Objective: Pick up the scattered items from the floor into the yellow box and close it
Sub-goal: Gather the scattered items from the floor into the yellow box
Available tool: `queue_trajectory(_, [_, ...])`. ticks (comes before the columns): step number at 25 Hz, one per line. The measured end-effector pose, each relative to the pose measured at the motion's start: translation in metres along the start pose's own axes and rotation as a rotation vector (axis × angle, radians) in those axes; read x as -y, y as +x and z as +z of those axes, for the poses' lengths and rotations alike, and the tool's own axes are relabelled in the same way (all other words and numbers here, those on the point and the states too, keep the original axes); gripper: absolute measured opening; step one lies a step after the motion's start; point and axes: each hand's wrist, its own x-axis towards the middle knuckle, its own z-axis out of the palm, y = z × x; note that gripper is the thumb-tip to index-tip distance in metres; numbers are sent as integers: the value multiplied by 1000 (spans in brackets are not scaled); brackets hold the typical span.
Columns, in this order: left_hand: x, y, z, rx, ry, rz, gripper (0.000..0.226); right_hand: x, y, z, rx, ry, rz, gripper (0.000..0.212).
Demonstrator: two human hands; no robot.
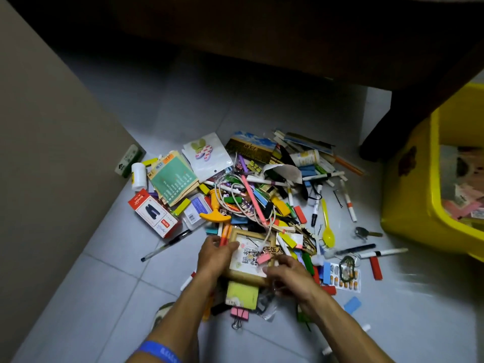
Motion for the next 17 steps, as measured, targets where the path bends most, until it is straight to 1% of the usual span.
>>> queue_trajectory(1, [-2, -1, -6, 77, -81, -59, 32, 0, -4, 1, 33, 9, 16, 30])
queue_trajectory(2, [-5, -5, -12, 155, -124, -70, 29, 0, -8, 2, 44, 11, 22, 24])
queue_trajectory(4, [-11, -20, -17, 271, -135, 3, 24, 0, -13, 1, -24, 21, 29, 24])
queue_trajectory(5, [-14, -29, -16, 321, -158, 37, 23, 3, -18, -4, -56, 56, 30, 25])
queue_trajectory(6, [-19, -38, -14, 363, -200, 69, 23, 8, -25, -11, -54, 114, 25, 25])
queue_trajectory(8, [-32, -55, -4, 405, -276, 127, 30, 17, -42, -29, -24, 247, -2, 23])
queue_trajectory(10, [-56, -75, 16, 437, -278, 170, 43, 26, -66, -54, -50, 361, -65, 22])
queue_trajectory(12, [-80, -96, 38, 496, -314, 207, 53, 35, -93, -75, -143, 500, -169, 25])
queue_trajectory(13, [-90, -104, 47, 516, -341, 225, 55, 43, -107, -87, -207, 582, -253, 27])
queue_trajectory(15, [-102, -112, 59, 501, -326, 279, 55, 65, -138, -112, -327, 740, -455, 37])
queue_trajectory(17, [-101, -113, 65, 447, -260, 298, 50, 90, -165, -141, -390, 905, -656, 46])
